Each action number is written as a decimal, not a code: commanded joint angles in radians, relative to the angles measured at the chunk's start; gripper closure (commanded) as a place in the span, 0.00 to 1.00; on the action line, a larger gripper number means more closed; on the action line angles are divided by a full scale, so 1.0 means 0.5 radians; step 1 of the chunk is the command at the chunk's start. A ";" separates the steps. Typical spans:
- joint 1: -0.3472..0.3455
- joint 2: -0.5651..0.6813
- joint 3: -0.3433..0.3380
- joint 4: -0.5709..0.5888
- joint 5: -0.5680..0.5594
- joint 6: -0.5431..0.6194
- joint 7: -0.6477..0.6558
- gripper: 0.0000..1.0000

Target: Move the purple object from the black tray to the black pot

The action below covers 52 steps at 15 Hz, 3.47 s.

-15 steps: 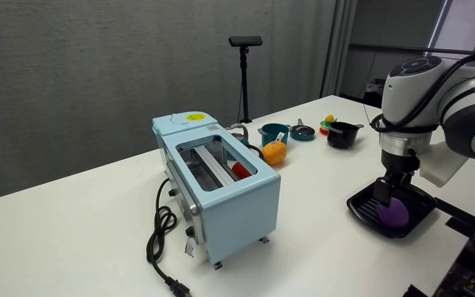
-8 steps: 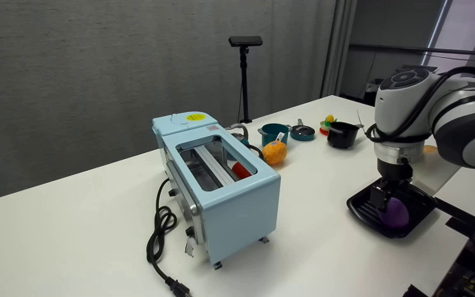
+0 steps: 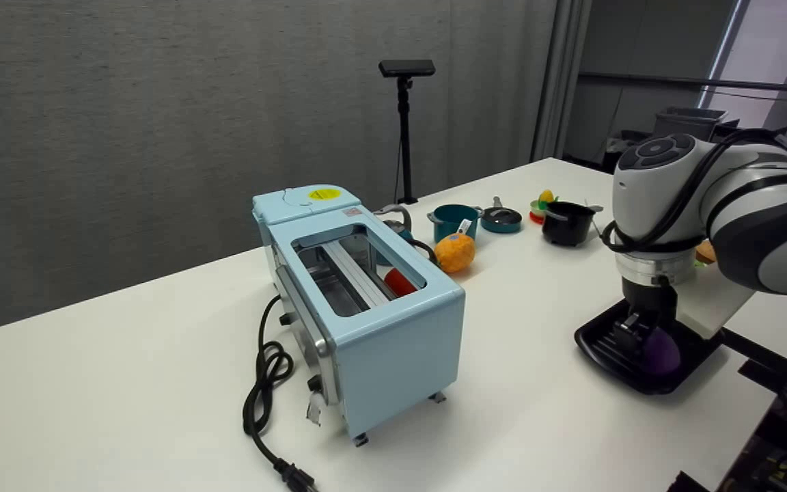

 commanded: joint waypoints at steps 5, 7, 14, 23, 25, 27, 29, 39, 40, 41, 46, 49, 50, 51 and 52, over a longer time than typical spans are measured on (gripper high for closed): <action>-0.055 -0.214 -0.116 -0.008 0.041 0.041 -0.057 0.84; -0.123 -0.326 -0.130 0.015 0.161 0.024 -0.152 0.96; -0.335 -0.447 -0.178 0.358 0.464 -0.023 -0.379 0.95; -0.465 -0.169 -0.277 0.961 0.503 -0.123 -0.425 0.95; -0.468 -0.085 -0.300 1.087 0.522 -0.193 -0.487 0.95; -0.467 0.011 -0.329 1.219 0.513 -0.278 -0.516 0.95; -0.473 0.119 -0.348 1.363 0.537 -0.364 -0.563 0.95; -0.464 0.570 -0.365 2.016 0.626 -0.555 -0.562 0.95; -0.475 0.599 -0.337 2.045 0.694 -0.550 -0.587 0.95; -0.485 0.628 -0.314 2.076 0.759 -0.550 -0.615 0.95; -0.496 0.709 -0.273 2.149 0.963 -0.559 -0.738 0.95; -0.493 0.720 -0.293 2.146 0.966 -0.551 -0.772 0.95; -0.495 0.718 -0.292 2.142 0.966 -0.554 -0.789 0.95; -0.490 0.715 -0.300 2.132 0.956 -0.554 -0.783 0.61; -0.488 0.712 -0.305 2.124 0.949 -0.551 -0.785 0.56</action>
